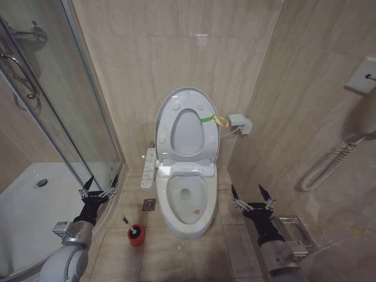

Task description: Open the toilet lid, clean the toilet bowl with a toilet brush, close the toilet lid, and flush.

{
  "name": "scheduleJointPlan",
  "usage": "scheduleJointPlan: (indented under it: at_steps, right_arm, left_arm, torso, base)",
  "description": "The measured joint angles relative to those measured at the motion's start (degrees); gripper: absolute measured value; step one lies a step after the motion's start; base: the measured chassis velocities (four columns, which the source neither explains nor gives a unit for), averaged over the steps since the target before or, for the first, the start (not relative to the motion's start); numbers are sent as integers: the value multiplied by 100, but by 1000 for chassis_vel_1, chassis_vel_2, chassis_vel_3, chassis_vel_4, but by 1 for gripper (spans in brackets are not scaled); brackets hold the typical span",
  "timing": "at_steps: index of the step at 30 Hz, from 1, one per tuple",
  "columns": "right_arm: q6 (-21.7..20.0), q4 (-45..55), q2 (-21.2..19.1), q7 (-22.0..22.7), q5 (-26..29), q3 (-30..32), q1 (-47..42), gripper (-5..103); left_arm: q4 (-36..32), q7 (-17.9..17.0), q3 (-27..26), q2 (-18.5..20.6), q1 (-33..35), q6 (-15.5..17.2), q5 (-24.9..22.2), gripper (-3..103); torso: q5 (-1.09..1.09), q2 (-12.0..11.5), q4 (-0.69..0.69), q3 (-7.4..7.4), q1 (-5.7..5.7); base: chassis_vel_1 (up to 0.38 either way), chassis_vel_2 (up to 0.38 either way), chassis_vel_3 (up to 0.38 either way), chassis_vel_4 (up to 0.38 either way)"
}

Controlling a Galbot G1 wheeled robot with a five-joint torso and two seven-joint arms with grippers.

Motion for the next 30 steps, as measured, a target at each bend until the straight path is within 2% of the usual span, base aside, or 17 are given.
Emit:
scheduleJointPlan:
  at_steps: [30]
  right_arm:
    - [0,0,0,0,0,0,0,100]
  left_arm:
    - [0,0,0,0,0,0,0,100]
  torso:
    - [0,0,0,0,0]
  base:
    - [0,0,0,0]
